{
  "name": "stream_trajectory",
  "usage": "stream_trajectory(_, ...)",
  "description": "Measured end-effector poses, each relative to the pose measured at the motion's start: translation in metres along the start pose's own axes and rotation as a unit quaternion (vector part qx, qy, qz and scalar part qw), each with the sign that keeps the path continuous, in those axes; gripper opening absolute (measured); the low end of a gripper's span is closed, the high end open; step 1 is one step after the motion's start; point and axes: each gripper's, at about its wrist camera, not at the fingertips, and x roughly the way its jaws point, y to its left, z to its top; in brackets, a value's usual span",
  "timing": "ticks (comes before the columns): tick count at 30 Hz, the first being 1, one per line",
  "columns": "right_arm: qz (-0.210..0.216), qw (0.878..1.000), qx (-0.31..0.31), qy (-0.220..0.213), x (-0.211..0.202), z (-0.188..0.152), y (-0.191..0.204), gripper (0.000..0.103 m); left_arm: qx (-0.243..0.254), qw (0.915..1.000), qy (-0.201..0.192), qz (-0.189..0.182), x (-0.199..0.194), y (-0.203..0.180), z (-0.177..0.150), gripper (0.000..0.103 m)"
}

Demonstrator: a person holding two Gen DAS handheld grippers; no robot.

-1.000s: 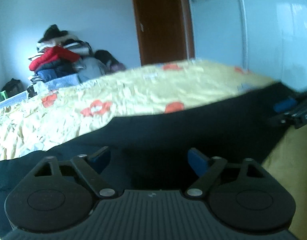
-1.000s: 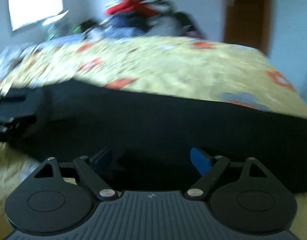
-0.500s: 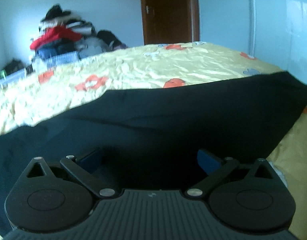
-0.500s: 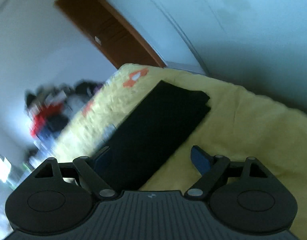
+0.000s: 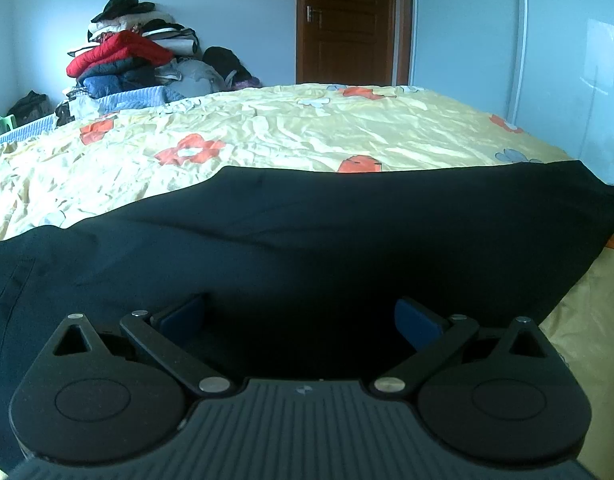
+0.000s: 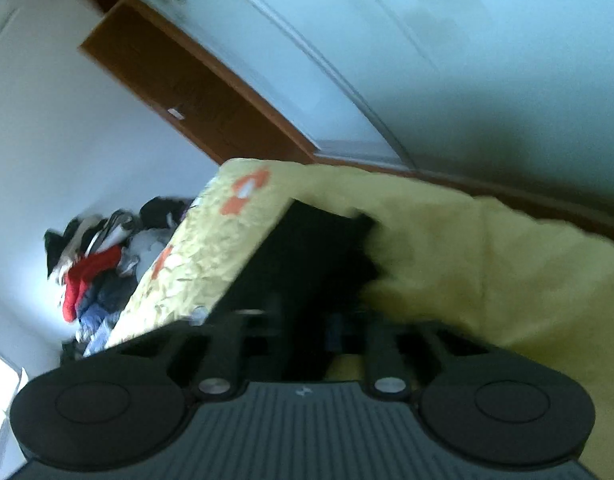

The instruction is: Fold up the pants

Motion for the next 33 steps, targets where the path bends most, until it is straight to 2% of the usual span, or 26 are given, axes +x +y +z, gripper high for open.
stream_trajectory(2, 0.009, 1.000, -0.001, -0.002, -0.001, 0.001, 0.001, 0.010, -0.007, 0.9999, -0.005, 0.011, -0.001, 0.001, 0.000, 0.103)
stream_trajectory(3, 0.013, 1.000, -0.022, -0.006, -0.003, 0.001, 0.010, 0.010, -0.015, 0.9996, -0.008, 0.020, -0.002, 0.003, 0.000, 0.102)
stream_trajectory(5, 0.025, 0.996, -0.081, -0.010, -0.008, -0.003, 0.035, 0.010, -0.041, 0.9983, -0.020, 0.035, -0.007, 0.011, -0.001, 0.102)
stream_trajectory(8, 0.066, 0.983, -0.172, 0.003, -0.015, -0.016, 0.091, 0.010, -0.085, 0.9936, -0.048, 0.056, -0.020, 0.026, -0.002, 0.102)
stream_trajectory(12, 0.142, 0.953, -0.266, 0.034, -0.018, -0.056, 0.161, 0.010, -0.101, 0.9869, -0.067, 0.106, -0.037, 0.044, 0.001, 0.102)
stream_trajectory(15, 0.197, 0.922, -0.325, 0.072, -0.014, -0.103, 0.205, 0.010, -0.099, 0.9807, -0.075, 0.151, -0.046, 0.054, 0.000, 0.102)
stream_trajectory(18, 0.240, 0.886, -0.367, 0.149, -0.003, -0.162, 0.232, 0.010, -0.109, 0.9777, -0.060, 0.169, -0.046, 0.065, -0.005, 0.102)
stream_trajectory(20, 0.242, 0.860, -0.405, 0.194, 0.005, -0.203, 0.242, 0.010, -0.120, 0.9772, -0.046, 0.170, -0.044, 0.070, -0.011, 0.102)
stream_trajectory(21, 0.236, 0.851, -0.421, 0.206, 0.008, -0.219, 0.244, 0.010, -0.125, 0.9772, -0.038, 0.168, -0.044, 0.072, -0.012, 0.102)
stream_trajectory(23, 0.238, 0.842, -0.431, 0.218, 0.008, -0.238, 0.244, 0.010, -0.128, 0.9771, -0.039, 0.165, -0.045, 0.074, -0.012, 0.103)
stream_trajectory(26, 0.233, 0.838, -0.443, 0.217, 0.005, -0.249, 0.246, 0.012, -0.120, 0.9780, -0.024, 0.169, -0.039, 0.072, -0.012, 0.103)
stream_trajectory(29, 0.217, 0.817, -0.484, 0.226, 0.011, -0.266, 0.253, 0.014, -0.105, 0.9796, -0.018, 0.171, -0.036, 0.068, -0.013, 0.103)
stream_trajectory(31, 0.218, 0.811, -0.493, 0.226, 0.007, -0.270, 0.251, 0.019, -0.103, 0.9802, -0.016, 0.169, -0.035, 0.066, -0.014, 0.103)
stream_trajectory(32, 0.227, 0.808, -0.492, 0.232, 0.004, -0.270, 0.251, 0.028, -0.104, 0.9802, -0.016, 0.168, -0.035, 0.066, -0.014, 0.103)
stream_trajectory(33, 0.240, 0.804, -0.488, 0.242, 0.000, -0.269, 0.249, 0.042, -0.105, 0.9802, -0.015, 0.167, -0.035, 0.067, -0.014, 0.103)
